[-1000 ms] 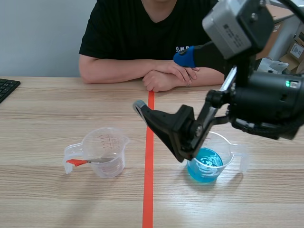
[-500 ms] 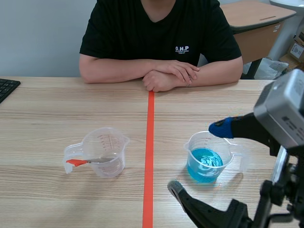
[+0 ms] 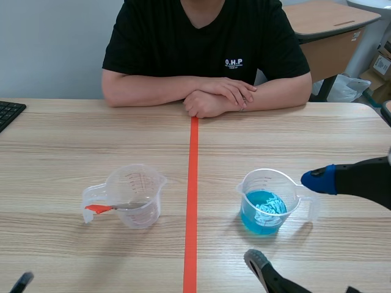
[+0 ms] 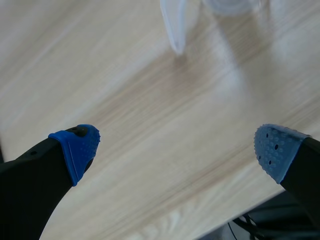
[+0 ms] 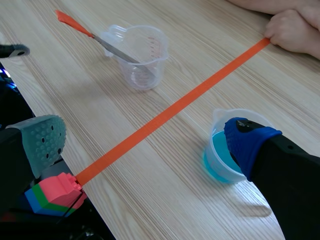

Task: Do the redox reaction experiment.
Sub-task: 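Return to the home posture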

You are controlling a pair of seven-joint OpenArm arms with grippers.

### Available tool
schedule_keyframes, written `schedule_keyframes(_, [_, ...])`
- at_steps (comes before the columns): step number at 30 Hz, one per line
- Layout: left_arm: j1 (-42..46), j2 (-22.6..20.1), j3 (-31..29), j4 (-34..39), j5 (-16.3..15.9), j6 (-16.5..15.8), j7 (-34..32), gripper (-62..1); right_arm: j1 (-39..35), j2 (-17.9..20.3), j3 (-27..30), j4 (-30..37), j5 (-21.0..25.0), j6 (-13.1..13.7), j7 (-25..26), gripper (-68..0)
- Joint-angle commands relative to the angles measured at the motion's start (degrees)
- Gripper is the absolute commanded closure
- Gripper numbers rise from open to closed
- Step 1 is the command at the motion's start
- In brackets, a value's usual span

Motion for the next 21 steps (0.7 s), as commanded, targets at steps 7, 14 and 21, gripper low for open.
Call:
schedule_keyframes(7, [-6.01, -0.15, -0.57, 6.54, -1.09, -1.88, 1.88, -62.3, 1.16, 0.11, 2.67, 1.05, 0.44, 0.00, 1.09, -67.9])
schedule_keyframes(14, [-11.72, 0.20, -0.55, 11.15, -3.67, -2.69, 5.75, -62.3, 1.16, 0.09, 2.75, 1.05, 0.42, 0.00, 1.07, -67.9])
schedule_keyframes(21, [-14.99, 1.81, 0.46, 13.29, -7.63, -3.28, 8.83, -62.3, 1.18, 0.11, 2.75, 1.05, -1.64, 0.00, 1.09, -67.9])
